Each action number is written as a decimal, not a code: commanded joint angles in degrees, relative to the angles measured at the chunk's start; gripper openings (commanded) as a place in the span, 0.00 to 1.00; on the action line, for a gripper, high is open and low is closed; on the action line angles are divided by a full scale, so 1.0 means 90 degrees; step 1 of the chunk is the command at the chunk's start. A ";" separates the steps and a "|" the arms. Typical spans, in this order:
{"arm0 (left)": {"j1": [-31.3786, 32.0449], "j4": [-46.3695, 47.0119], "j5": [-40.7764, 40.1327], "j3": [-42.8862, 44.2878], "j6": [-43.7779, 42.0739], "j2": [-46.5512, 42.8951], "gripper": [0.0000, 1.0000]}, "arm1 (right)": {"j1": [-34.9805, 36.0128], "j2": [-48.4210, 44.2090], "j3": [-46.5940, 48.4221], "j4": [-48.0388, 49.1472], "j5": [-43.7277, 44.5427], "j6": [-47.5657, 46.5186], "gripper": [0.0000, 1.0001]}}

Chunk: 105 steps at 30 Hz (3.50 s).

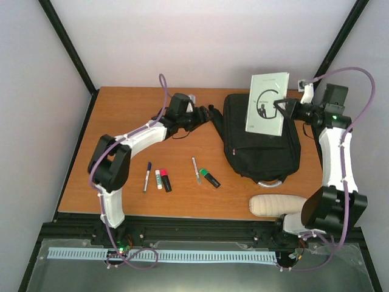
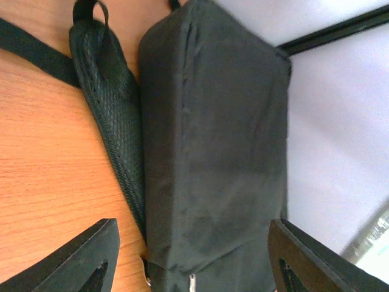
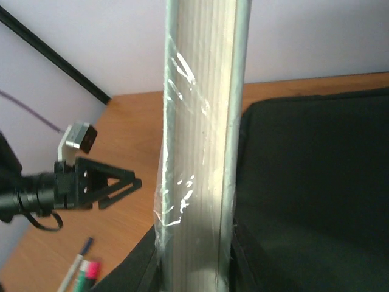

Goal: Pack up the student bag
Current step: Adjust the student bag at the center of the board, then place the book in the student bag.

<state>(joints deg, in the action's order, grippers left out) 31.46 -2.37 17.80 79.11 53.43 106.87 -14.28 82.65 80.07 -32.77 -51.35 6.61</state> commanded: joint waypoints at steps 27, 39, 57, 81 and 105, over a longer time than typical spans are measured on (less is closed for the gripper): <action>0.0584 -0.2769 -0.0340 0.4836 -0.0486 0.3866 0.01 | -0.0210 -0.1559 -0.1376 -0.1111 0.1749 -0.2692 0.03; -0.0306 -0.1938 -0.0604 0.2468 -0.0449 0.2448 0.01 | 0.0544 -0.0349 -0.0260 -0.1828 0.3169 -0.3857 0.03; -0.0469 -0.1901 -0.0601 0.1776 -0.0770 0.2063 0.01 | 0.2367 0.1399 0.0128 -0.2241 0.4602 -0.4012 0.23; 0.0362 -0.4005 -0.1106 0.2447 -0.4615 0.0444 0.71 | -0.0027 -0.0168 -0.0358 -0.1615 0.1842 -0.3022 0.03; 0.2207 -0.4972 0.0132 0.3727 -0.6109 0.2375 0.67 | -0.1033 -0.0588 -0.1719 -0.0480 0.0755 -0.2327 0.03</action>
<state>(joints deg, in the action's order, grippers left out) 50.11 -45.69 15.53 107.83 -1.32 125.86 -23.18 79.75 64.42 -41.89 -40.16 -14.92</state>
